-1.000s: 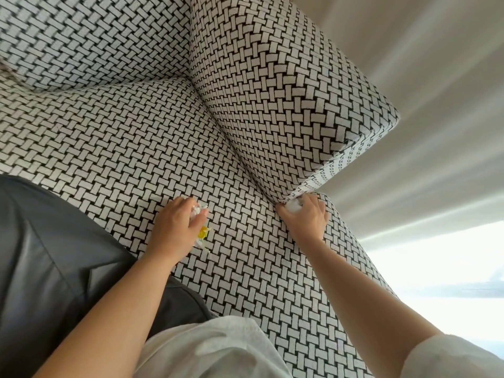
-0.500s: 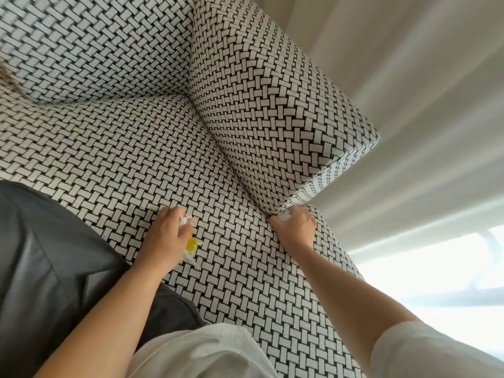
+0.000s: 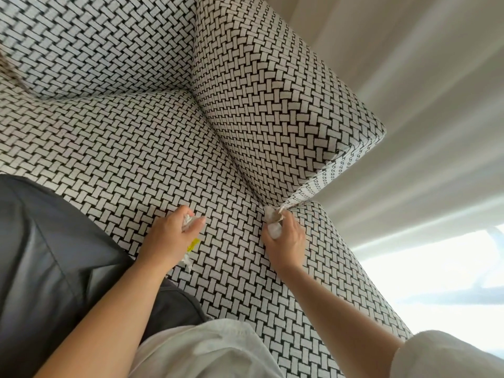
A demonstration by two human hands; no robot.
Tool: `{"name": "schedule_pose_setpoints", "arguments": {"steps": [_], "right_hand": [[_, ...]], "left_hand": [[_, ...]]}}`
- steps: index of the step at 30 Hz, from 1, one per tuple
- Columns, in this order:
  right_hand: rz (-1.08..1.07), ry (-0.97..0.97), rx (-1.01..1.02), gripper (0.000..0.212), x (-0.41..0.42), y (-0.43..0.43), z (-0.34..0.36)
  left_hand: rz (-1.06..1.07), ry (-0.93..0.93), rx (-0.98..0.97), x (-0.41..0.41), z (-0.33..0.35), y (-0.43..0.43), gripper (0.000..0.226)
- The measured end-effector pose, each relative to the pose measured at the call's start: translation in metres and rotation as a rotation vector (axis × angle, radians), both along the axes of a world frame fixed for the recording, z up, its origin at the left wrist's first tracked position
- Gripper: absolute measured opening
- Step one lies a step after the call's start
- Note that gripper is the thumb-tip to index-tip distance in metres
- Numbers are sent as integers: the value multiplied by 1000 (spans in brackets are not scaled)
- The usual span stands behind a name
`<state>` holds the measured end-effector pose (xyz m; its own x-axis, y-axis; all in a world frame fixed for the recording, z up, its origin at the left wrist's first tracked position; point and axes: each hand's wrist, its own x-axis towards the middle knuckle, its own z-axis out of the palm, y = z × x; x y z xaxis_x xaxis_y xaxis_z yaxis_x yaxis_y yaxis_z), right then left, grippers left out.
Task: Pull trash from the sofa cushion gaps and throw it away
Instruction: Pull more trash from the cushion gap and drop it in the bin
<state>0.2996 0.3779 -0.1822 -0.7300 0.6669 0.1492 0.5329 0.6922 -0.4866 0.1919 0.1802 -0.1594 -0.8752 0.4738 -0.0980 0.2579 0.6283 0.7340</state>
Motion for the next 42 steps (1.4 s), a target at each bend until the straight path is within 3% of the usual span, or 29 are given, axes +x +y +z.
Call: {"name": "schedule_pose_setpoints", "arguments": {"steps": [9, 12, 18, 22, 25, 28, 30, 33, 36, 39, 42], "right_hand": [[182, -66, 213, 51, -3, 3, -3], [346, -48, 135, 49, -7, -3, -4], [458, 175, -72, 38, -32, -33, -2], [618, 139, -233, 38, -60, -70, 2], [581, 176, -390, 31, -81, -92, 0], [557, 179, -543, 24, -93, -97, 4], [538, 219, -580, 28, -95, -92, 6], [375, 292, -380, 38, -86, -77, 2], [280, 285, -235, 31, -72, -61, -5], [227, 218, -294, 29, -72, -56, -9], [195, 196, -136, 42, -79, -58, -11]], "left_hand": [[8, 10, -22, -1, -4, 0, 40], [1, 13, -27, 1, -1, 3, 42], [6, -23, -12, 3, -2, 10, 36], [326, -3, 175, -6, -3, 9, 31], [490, -28, 300, -11, 1, 6, 29], [392, -23, 295, -10, -2, 8, 33], [236, 45, 142, -9, -9, 9, 41], [58, 248, -119, -8, -19, 7, 45], [-86, 365, -293, -8, -23, 8, 42], [-176, 414, -350, -9, -20, 11, 55], [-233, 452, -353, -8, -18, 13, 54]]}}
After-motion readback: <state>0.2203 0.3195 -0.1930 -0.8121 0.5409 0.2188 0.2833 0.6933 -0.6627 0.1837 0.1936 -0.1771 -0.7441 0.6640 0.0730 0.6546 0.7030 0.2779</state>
